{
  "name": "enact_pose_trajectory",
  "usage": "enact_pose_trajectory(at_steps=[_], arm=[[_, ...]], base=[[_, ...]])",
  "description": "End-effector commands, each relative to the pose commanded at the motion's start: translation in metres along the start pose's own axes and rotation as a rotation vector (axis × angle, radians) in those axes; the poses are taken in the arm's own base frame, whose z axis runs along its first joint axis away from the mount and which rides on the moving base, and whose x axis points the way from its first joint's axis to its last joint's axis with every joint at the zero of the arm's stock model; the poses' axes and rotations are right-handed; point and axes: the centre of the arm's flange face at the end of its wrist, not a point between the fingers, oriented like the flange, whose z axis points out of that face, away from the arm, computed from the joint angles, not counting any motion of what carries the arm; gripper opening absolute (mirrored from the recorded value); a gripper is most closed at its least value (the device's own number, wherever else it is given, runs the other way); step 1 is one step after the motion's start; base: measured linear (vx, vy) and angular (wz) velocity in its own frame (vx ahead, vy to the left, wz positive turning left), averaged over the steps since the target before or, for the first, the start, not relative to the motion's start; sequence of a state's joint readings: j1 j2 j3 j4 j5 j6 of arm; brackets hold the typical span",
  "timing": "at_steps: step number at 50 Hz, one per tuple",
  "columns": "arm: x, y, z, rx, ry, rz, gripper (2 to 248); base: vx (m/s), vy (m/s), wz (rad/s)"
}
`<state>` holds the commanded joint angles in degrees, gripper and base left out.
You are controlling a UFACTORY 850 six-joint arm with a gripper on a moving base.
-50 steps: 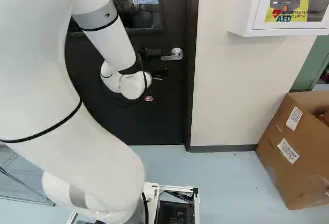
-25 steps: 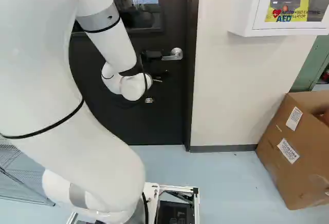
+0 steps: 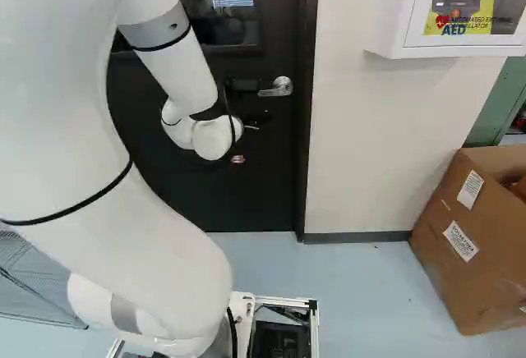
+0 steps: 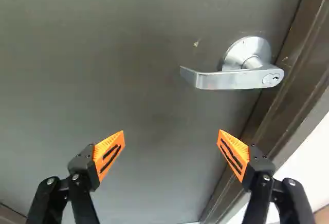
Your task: Open the door and move inside
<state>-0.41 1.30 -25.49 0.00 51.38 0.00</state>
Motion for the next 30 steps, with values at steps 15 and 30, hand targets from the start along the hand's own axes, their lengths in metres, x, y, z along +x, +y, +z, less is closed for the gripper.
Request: enact_pose_trajectory(at_steps=[15, 30], arm=[[0.014, 0.000, -0.004, 0.000, 0.037, 0.000, 247], [0.029, 0.000, -0.008, 0.000, 0.073, 0.000, 247]], base=[[0.000, 0.000, 0.000], [0.000, 0.000, 0.000]])
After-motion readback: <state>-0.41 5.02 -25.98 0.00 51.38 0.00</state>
